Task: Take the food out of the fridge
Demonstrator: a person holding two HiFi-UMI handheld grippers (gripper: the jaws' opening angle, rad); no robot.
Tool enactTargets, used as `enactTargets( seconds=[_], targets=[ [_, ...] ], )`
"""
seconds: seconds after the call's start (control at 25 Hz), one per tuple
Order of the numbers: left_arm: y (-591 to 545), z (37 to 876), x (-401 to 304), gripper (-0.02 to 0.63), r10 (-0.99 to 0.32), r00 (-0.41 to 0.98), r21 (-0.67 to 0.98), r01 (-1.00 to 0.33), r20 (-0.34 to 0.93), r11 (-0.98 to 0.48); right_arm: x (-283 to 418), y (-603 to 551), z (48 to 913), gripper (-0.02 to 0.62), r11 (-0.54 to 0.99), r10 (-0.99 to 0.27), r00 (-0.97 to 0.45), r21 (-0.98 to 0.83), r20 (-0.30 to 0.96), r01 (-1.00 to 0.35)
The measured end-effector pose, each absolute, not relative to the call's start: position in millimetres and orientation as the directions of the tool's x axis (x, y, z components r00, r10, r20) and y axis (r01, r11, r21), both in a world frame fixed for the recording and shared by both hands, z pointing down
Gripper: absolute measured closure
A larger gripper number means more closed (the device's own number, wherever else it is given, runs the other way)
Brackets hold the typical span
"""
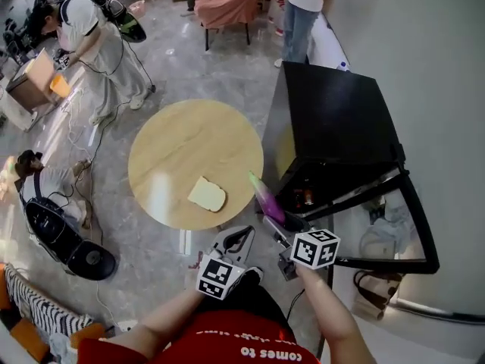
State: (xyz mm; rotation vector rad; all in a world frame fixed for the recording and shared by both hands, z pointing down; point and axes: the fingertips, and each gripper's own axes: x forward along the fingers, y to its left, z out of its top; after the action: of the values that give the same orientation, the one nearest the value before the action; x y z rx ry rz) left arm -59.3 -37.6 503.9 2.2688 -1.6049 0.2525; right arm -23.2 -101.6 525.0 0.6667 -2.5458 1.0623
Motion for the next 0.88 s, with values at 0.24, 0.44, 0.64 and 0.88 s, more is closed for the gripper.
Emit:
enactTargets(
  seconds=[0.24,0.44,0.64,0.88],
  targets=[
    [-26,496,-112,0.597,-0.931,0.171,0.173,-0.978,0.322,-0.120,-83,-122,550,0.356,0.722,-0.210,-0.843,-0.503,0.495,-0.475],
    [-17,495,-146,0.597,-0.944,0.073,0.164,-0.986,0.322,-0.020,-124,-140,588,0.356,0.729,-0.183,-0.815,-0.481,0.549,-0.487],
    [-8,493,-174,0.597,-0.950,-0.018,0.171,-0.982,0.311,0.074,-157,-151,619,0.356,0.766,-0.154,-0.769,-0.417,0.620,-0.489],
    [2,500,-192,0.597,-0.940,-0.074,0.170,-0.976,0.333,0.137,-173,-164,658,0.356,0.772,-0.132,-0.708,-0.376,0.694,-0.513]
  ],
)
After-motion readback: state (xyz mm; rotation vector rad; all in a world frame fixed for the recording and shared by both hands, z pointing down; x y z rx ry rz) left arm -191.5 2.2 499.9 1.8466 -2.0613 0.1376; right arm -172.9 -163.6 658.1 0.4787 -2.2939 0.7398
